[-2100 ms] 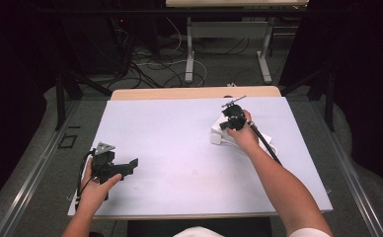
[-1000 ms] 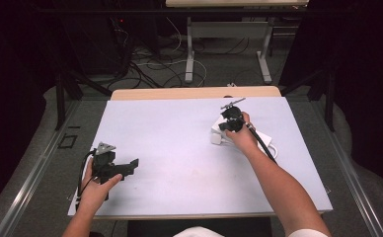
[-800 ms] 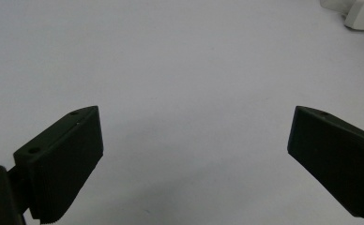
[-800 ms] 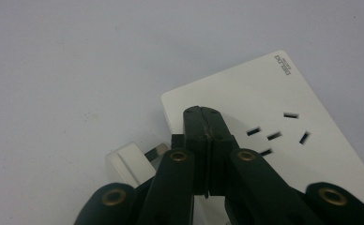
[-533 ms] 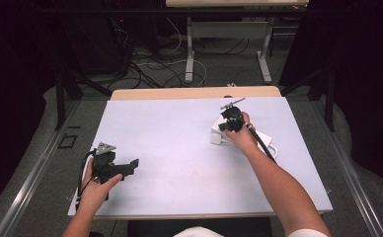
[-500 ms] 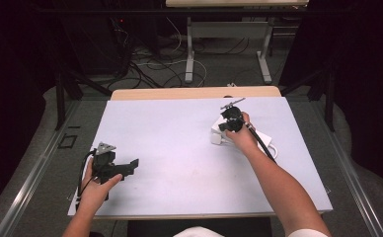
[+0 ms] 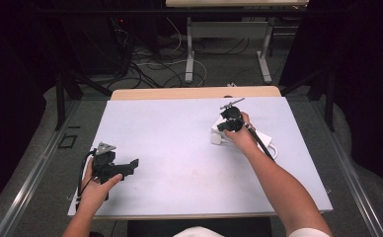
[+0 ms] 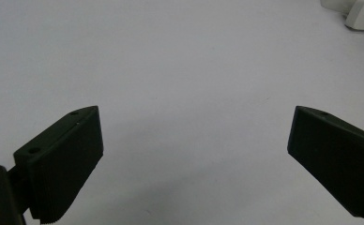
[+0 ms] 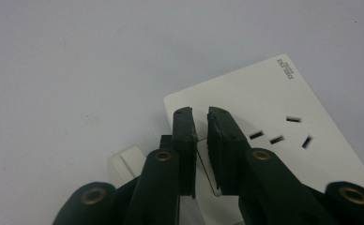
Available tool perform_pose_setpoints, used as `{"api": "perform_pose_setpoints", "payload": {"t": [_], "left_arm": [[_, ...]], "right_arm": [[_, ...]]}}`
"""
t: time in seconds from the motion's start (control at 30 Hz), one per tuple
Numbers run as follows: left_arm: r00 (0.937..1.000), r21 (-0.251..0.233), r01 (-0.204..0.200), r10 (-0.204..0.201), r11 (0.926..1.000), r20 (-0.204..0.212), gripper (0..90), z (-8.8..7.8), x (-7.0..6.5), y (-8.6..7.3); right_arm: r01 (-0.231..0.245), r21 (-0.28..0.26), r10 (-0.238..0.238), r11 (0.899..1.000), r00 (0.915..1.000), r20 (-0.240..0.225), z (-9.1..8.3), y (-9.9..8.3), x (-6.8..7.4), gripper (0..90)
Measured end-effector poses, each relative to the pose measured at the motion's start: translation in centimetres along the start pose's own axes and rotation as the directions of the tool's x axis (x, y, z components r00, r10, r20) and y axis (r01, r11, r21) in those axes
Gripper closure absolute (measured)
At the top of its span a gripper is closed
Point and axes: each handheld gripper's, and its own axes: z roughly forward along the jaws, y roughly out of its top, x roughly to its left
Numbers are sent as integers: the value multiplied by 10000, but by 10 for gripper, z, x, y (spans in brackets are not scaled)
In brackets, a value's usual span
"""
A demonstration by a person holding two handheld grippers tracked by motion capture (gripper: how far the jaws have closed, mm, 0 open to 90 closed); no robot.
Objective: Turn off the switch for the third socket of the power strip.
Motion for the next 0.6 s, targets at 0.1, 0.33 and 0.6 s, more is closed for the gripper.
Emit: {"api": "perform_pose_setpoints", "payload": {"t": [0.1,0.33,0.6], "left_arm": [[10000,90,-21,21,10000,29,37,-1,0,0],[10000,45,-6,6,10000,22,37,0,0,0],[10000,65,-23,23,10000,15,38,0,0,0]], "right_arm": [[41,-20,-41,10000,9999,95,0,0,1,775],[94,62,-95,9999,9998,173,-1,0,0,671],[383,96,-384,9992,9991,158,-1,1,1,477]]}}
